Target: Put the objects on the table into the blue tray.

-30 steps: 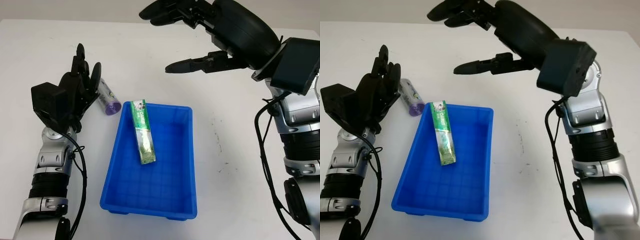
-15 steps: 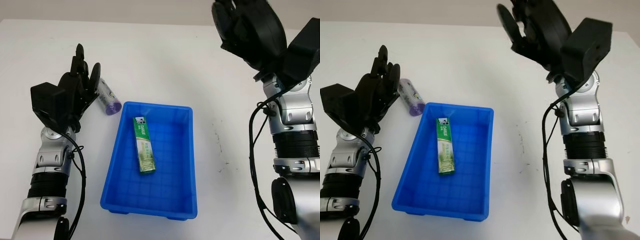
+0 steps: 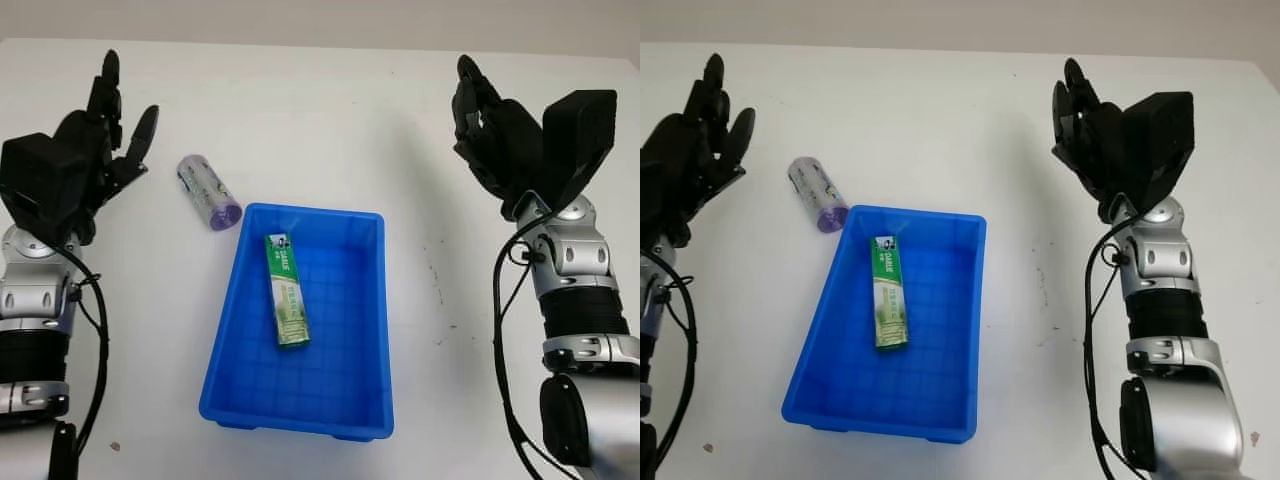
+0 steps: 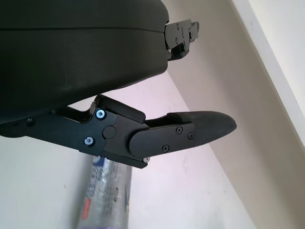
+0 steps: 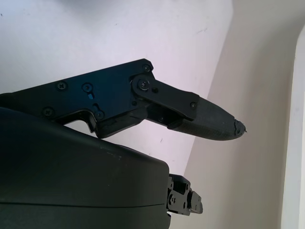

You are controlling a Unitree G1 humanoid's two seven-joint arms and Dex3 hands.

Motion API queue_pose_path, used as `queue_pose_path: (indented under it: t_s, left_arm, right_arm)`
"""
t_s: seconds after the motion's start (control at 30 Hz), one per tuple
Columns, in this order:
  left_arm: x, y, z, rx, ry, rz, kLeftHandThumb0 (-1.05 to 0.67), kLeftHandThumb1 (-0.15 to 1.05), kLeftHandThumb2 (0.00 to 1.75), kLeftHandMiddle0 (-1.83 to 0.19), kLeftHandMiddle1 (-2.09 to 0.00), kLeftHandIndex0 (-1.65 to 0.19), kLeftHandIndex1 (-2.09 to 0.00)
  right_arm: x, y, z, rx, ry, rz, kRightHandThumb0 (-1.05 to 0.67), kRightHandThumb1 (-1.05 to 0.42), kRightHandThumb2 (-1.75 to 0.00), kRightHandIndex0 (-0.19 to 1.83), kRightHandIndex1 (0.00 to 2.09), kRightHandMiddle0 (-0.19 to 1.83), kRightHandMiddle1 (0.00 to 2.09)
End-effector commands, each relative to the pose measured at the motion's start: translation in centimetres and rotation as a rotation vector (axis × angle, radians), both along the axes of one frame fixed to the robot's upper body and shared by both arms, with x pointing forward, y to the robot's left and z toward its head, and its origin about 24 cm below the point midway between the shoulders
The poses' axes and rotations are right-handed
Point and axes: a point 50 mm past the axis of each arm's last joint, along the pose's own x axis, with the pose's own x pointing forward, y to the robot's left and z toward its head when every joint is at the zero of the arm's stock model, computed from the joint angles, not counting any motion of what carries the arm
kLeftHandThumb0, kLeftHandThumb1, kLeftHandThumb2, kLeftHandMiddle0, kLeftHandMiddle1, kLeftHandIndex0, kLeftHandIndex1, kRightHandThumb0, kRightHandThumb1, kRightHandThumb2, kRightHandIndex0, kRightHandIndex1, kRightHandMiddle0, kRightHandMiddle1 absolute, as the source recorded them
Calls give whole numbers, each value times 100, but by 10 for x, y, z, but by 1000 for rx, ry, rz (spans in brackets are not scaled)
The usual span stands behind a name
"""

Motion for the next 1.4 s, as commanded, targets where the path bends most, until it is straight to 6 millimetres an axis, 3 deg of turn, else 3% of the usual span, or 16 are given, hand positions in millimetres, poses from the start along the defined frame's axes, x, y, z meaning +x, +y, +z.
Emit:
queue_pose_path:
  t_s: [0.0,0.1,0.2,0.37,0.5,0.6,0.87,1.17,1.37]
  left_arm:
    - [1,4,10,74,-12,1,-70,105,52,18,-2,15,-4]
    - [3,9,15,127,15,-27,-72,105,33,15,-5,14,-5]
    - [3,12,27,353,39,-60,-68,102,10,4,-5,16,-5]
    - [-2,5,44,829,30,-156,-57,93,4,18,-2,16,-6]
    - [0,-13,57,1152,15,-266,-49,88,3,12,-6,9,-8]
    - [5,-23,65,1308,-18,-309,-52,85,3,9,-7,6,-8]
    - [16,-42,71,1549,-135,-391,-55,84,5,5,-7,2,-8]
    - [31,-65,59,1638,-188,-472,-46,86,6,0,-7,-4,-8]
    - [40,-78,51,1610,-153,-505,-43,86,5,-4,-7,-8,-9]
  right_arm:
    - [-3,0,-3,40,-4,-16,-71,-105,-82,-19,0,-19,0]
    - [-4,2,-8,56,5,-24,-71,-105,-82,-19,0,-19,0]
    - [-5,3,-10,58,9,-22,-72,-105,-82,-19,0,-19,0]
    - [-6,1,-10,51,10,-29,-73,-105,-81,-19,0,-19,0]
    - [-6,1,-10,44,14,-47,-70,-105,-81,-19,0,-19,0]
    - [-7,0,-10,42,13,-48,-68,-105,-81,-19,0,-19,0]
    - [-7,1,-11,61,13,-56,-68,-105,-80,-19,0,-19,0]
    - [-8,2,-15,69,36,-75,-67,-105,-80,-19,0,-19,0]
    - [-12,1,-15,56,31,-70,-67,-105,-81,-19,0,-19,0]
